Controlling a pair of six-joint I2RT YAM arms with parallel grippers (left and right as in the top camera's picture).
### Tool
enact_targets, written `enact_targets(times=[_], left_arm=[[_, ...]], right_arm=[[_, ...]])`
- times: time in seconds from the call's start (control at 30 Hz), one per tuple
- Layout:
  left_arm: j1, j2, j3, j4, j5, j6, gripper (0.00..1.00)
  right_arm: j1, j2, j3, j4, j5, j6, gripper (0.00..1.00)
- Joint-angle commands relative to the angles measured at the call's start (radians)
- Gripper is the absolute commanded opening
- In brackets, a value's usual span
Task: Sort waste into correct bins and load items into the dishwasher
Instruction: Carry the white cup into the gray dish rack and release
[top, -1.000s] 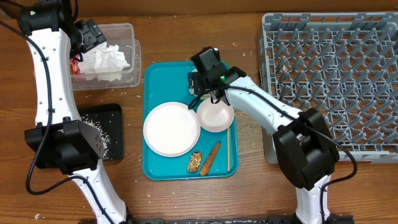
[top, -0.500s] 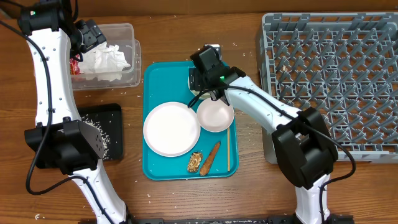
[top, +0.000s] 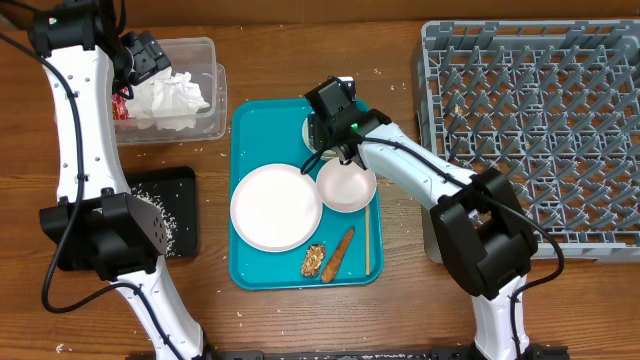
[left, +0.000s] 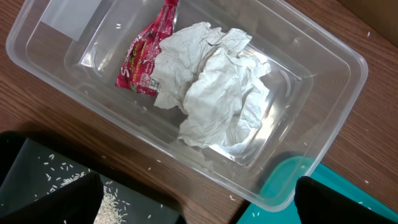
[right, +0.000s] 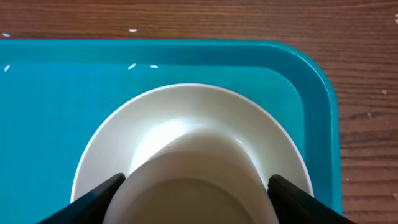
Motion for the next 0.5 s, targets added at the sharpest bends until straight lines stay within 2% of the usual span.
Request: enact_targets(times=[0.0,0.27,0.47], left_arm=[[-0.005,-0.028,-0.003,0.001,0.004,-0.013,1.0],[-0.005,-0.028,-0.003,0.001,0.004,-0.013,1.0],[-0.005,-0.028,-0.003,0.001,0.004,-0.013,1.0]], right_arm=[[0.002,-0.033,0.047,-0.01,0.015,0.005,0.69],[-0.052,-0.209,0.068,-0.023,0.025,0.005,0.64],[-0.231,-0.383,0.068,-0.057,0.032,-0.002,0.65]])
